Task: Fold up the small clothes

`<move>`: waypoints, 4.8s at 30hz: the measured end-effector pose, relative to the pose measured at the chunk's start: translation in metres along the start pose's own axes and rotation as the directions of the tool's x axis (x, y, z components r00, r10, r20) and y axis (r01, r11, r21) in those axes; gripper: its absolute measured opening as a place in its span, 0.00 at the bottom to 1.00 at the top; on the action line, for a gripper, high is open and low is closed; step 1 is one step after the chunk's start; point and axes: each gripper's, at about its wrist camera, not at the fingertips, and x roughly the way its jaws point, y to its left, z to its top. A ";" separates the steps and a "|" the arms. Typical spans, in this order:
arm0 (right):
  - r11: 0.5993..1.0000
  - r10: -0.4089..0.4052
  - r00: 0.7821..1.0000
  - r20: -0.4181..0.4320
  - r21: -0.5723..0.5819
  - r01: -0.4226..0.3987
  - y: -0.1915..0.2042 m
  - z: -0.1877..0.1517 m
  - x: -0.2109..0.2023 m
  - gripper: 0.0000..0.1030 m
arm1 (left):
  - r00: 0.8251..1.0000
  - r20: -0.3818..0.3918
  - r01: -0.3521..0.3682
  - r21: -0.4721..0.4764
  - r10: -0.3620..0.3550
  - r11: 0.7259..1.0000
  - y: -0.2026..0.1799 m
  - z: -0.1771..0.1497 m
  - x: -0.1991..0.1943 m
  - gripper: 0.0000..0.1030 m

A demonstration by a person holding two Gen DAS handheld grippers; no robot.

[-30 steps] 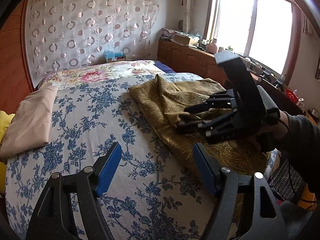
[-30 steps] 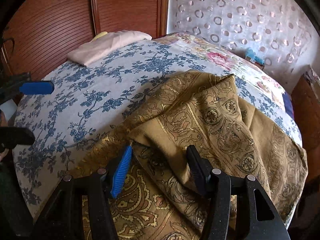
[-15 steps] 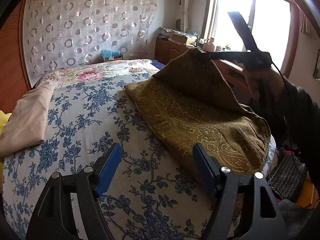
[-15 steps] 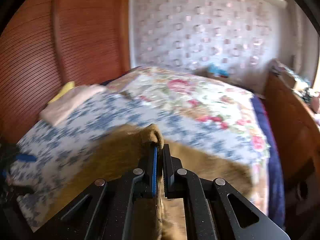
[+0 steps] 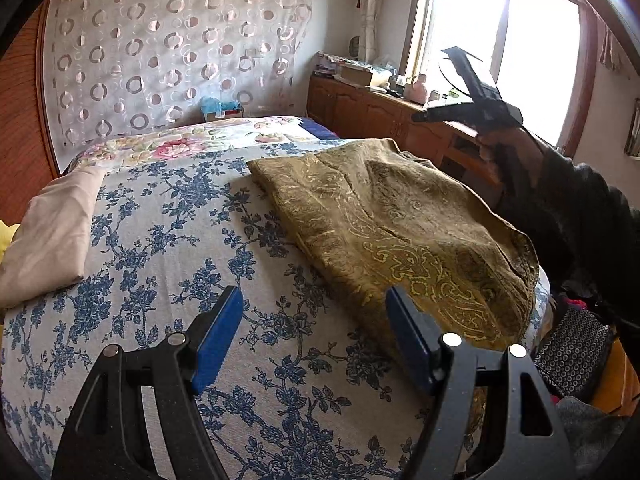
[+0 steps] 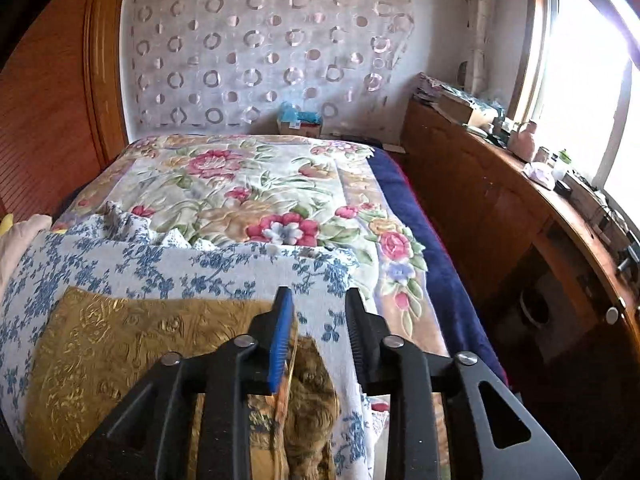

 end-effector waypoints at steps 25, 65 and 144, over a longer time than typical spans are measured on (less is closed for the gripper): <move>0.951 0.291 0.940 -0.180 -0.056 -0.305 -0.017 -0.055 0.011 0.05 | 0.997 -0.068 0.045 0.021 -0.043 0.999 -0.020 -0.005 0.025 0.72; 0.941 0.319 0.942 -0.106 -0.081 -0.328 -0.001 -0.164 -0.116 0.45 | 0.959 -0.205 0.206 0.033 -0.195 0.978 -0.056 -0.032 0.027 0.37; 0.914 0.316 0.946 0.066 -0.288 -0.285 0.047 -0.070 -0.092 0.06 | 1.000 -0.008 0.022 -0.007 -0.022 1.000 0.011 0.108 0.046 0.68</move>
